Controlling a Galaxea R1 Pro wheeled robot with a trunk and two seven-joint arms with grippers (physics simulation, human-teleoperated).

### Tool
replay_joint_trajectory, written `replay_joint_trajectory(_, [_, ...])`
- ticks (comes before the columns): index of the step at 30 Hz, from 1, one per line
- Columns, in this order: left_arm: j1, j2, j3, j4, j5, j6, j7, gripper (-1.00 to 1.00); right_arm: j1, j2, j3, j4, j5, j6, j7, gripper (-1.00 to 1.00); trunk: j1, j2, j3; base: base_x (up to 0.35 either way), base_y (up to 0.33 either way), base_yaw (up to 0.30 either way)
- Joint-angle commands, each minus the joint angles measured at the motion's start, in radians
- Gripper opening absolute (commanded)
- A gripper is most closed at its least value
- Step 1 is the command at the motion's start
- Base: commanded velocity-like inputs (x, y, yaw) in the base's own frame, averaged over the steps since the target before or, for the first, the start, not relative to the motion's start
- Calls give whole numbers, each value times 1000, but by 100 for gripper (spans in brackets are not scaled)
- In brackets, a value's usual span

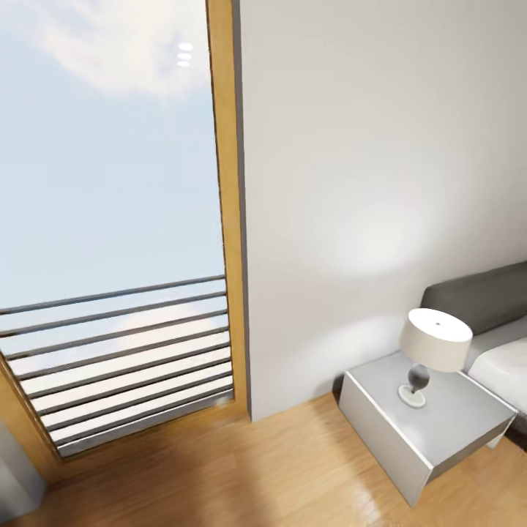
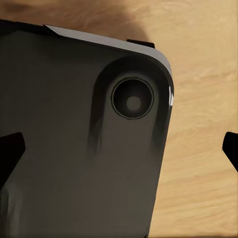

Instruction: Attach the digital camera to the camera tripod in the bedroom.

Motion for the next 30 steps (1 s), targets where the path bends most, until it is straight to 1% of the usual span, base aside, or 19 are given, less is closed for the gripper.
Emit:
replay_joint_trajectory(1, [0, 0, 2, -1, 7, -2, 0, 100, -1, 0, 4, 1, 5, -2, 0, 100, 0, 0, -1, 0, 0, -236])
replay_joint_trajectory(8, [0, 0, 2, -1, 7, -2, 0, 100, 0, -1, 4, 1, 5, -2, 0, 100, 0, 0, -1, 0, 0, -208])
replay_joint_trajectory(22, [0, 0, 2, 0, 7, -1, 0, 100, 0, -3, 5, 1, 5, -1, 0, 100, 0, 0, -1, 0, 0, -33])
replay_joint_trajectory(30, [0, 0, 2, 0, 7, -1, 0, 100, 0, -1, 4, 1, 5, -2, 0, 100, 0, 0, -1, 0, 0, -172])
